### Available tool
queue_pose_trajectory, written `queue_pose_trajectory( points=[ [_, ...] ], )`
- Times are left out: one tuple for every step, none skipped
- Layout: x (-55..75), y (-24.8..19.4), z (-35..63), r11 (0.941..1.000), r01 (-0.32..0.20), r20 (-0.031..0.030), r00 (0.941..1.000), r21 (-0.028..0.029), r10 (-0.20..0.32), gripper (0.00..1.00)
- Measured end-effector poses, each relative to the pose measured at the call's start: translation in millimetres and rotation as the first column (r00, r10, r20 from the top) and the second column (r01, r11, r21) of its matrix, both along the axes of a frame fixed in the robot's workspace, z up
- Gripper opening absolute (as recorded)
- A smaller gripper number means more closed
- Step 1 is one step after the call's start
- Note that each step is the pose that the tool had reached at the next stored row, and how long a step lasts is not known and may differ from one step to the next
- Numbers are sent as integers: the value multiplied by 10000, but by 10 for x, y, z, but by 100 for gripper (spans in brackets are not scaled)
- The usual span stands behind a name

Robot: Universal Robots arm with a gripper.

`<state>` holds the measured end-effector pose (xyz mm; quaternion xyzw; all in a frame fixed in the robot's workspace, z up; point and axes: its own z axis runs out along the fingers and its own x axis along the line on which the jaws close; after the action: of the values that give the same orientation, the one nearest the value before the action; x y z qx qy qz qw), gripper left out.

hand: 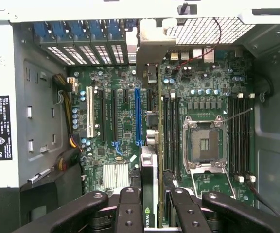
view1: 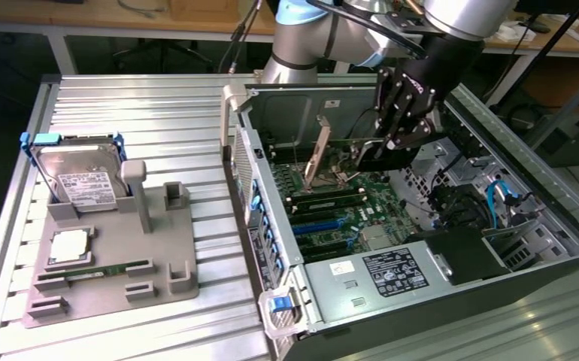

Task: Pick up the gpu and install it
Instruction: 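Insert the gpu into the slot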

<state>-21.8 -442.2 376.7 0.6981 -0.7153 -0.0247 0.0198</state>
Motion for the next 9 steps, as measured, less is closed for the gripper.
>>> queue_pose_trajectory(
  points=[
    [0,0,-4,10000,1,0,10000,0,-1,27],
    [0,0,-7,10000,0,0,10000,1,0,27],
    [0,0,-10,10000,0,0,10000,-1,0,27],
    [0,0,-14,10000,1,0,10000,0,-1,27],
    [0,0,-17,10000,0,0,10000,0,0,27],
    [0,0,-20,10000,0,0,10000,-1,0,27],
    [0,0,-24,10000,0,0,10000,-1,0,27],
    [0,0,-28,10000,0,0,10000,1,0,27],
    [0,0,-31,10000,0,1,10000,1,0,27]
  ],
)
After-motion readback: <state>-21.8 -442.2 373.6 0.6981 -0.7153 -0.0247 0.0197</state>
